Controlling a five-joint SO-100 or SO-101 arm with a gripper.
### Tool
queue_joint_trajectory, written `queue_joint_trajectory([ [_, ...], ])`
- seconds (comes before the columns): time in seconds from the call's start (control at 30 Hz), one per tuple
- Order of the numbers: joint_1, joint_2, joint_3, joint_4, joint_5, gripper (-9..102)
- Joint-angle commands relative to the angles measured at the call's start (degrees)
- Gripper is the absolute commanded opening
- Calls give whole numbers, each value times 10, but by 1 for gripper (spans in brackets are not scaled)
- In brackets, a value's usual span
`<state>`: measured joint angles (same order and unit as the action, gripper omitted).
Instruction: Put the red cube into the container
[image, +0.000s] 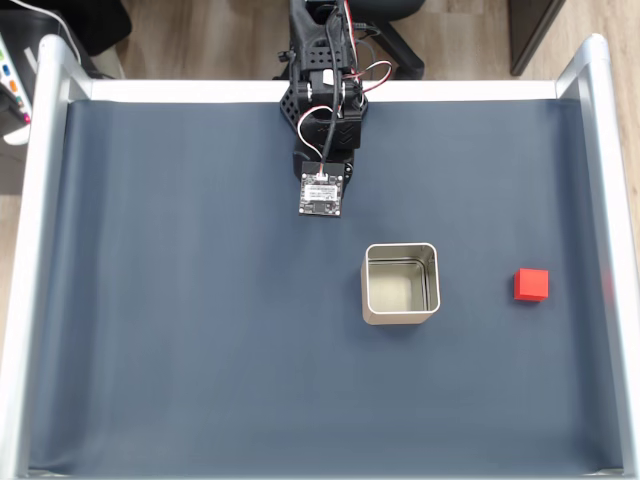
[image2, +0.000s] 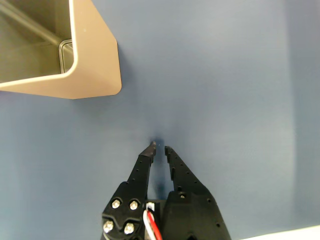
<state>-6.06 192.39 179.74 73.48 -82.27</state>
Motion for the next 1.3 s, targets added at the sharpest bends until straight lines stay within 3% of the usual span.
queue_joint_trajectory([
  [0.0, 2, -2, -4, 4, -24, 1],
  [0.53, 6, -2, -4, -4, -25, 0],
  [1.03, 23, -37, -24, -364, 10, 0],
  [1.27, 7, -173, -181, -378, 38, 0],
])
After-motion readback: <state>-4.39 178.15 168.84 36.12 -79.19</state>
